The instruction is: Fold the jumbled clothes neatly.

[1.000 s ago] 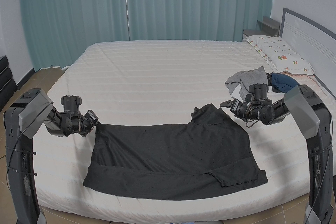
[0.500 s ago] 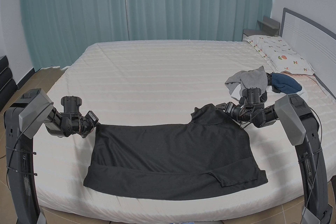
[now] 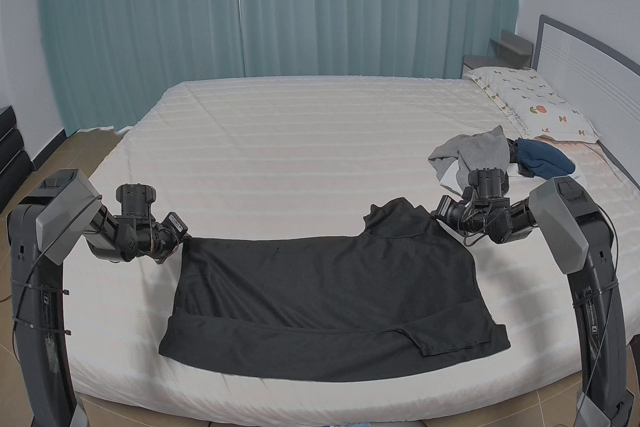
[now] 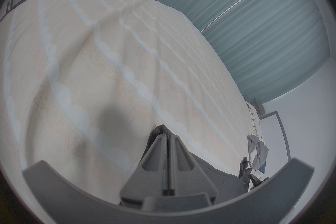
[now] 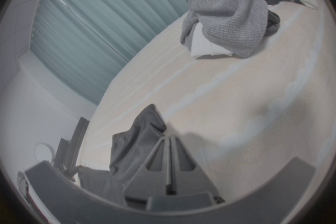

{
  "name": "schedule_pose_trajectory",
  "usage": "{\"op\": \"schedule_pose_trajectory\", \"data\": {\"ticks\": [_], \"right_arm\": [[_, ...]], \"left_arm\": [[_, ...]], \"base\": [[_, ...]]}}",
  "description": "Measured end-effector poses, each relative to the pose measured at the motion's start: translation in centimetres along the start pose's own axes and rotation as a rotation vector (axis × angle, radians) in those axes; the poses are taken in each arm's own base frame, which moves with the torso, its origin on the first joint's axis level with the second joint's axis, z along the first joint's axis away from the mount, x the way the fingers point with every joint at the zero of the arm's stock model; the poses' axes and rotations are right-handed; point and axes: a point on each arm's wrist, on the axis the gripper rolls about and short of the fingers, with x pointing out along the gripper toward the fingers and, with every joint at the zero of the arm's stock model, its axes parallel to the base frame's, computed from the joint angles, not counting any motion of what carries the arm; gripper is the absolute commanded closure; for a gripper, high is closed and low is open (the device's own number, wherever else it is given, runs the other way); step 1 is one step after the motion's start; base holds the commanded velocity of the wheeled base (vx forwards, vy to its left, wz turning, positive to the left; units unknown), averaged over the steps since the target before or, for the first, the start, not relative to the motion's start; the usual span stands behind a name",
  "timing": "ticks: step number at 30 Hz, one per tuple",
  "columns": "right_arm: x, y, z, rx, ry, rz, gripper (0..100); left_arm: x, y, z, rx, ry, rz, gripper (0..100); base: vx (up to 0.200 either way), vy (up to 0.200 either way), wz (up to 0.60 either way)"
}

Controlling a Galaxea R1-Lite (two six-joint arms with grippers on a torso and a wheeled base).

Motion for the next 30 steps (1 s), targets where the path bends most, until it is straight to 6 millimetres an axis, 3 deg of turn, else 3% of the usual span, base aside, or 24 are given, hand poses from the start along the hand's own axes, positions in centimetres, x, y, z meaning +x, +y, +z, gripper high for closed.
{"op": "schedule_pose_trajectory", "data": {"ticks": [8,21,30], "right_arm": [[-1.3,0.4,0.6,0.026,-0.012,-0.002,100],[-5.2,0.7,1.7,0.078,-0.145,0.022,100],[-6.6,1.3,2.4,0.081,-0.187,0.018,100]], "left_arm": [[-0.3,-0.3,0.2,0.004,-0.009,-0.007,100],[-2.2,-1.0,1.3,0.082,-0.04,-0.009,100],[-3.5,-1.0,1.8,0.169,-0.05,-0.01,100]], "base": [[0.0,0.0,0.0],[0.0,0.0,0.0],[0.0,0.0,0.0]]}}
